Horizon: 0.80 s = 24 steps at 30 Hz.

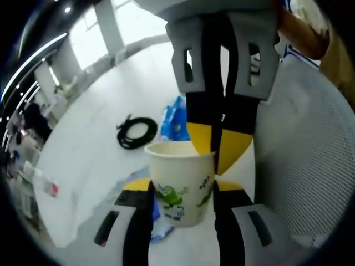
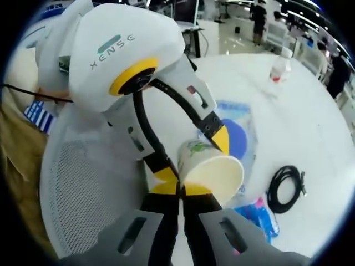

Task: Arrange the tabletop items into an orderly group along one side of the table until the central work area is clear of visible clutter.

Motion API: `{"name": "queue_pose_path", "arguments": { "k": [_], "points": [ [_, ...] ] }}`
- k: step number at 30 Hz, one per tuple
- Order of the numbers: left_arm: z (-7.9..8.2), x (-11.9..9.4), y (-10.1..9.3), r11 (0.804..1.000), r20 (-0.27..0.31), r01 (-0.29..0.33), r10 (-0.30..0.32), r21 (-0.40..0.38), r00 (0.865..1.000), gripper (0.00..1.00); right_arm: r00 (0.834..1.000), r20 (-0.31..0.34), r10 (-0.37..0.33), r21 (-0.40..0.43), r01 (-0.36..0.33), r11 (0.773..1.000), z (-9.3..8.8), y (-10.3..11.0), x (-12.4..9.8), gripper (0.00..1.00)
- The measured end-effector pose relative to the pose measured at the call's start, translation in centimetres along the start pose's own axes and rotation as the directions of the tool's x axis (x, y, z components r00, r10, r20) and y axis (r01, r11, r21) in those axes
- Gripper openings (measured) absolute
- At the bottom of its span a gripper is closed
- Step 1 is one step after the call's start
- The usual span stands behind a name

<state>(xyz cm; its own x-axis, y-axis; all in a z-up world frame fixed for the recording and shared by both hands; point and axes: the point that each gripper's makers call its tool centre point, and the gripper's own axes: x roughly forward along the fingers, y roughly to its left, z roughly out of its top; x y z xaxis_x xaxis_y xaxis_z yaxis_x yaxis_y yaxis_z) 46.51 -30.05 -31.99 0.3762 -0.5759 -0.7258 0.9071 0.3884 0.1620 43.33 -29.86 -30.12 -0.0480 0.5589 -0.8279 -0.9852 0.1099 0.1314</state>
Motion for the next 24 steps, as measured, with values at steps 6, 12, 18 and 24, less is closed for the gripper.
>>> {"name": "queue_pose_path", "arguments": {
  "k": [6,12,18,24],
  "points": [
    [0.2,-0.4,0.7,0.999,0.028,-0.031,0.031,-0.015,0.999,0.38,0.997,0.066,-0.030,0.018,0.029,0.999,0.8,-0.6,-0.5,0.02],
    [0.3,-0.9,1.8,0.992,0.081,-0.063,0.073,-0.113,0.994,0.38,0.978,0.199,-0.057,0.112,0.035,0.993,2.4,-1.4,-1.5,0.05],
    [0.1,-1.5,2.9,0.976,0.105,-0.116,0.137,-0.186,0.985,0.38,0.940,0.321,-0.119,0.188,0.060,0.980,3.6,-2.8,-2.8,0.20],
    [0.4,-2.1,4.0,0.960,0.137,-0.141,0.178,-0.243,0.974,0.38,0.892,0.422,-0.165,0.278,0.046,0.960,4.5,-3.8,-3.9,0.48]
  ]
}}
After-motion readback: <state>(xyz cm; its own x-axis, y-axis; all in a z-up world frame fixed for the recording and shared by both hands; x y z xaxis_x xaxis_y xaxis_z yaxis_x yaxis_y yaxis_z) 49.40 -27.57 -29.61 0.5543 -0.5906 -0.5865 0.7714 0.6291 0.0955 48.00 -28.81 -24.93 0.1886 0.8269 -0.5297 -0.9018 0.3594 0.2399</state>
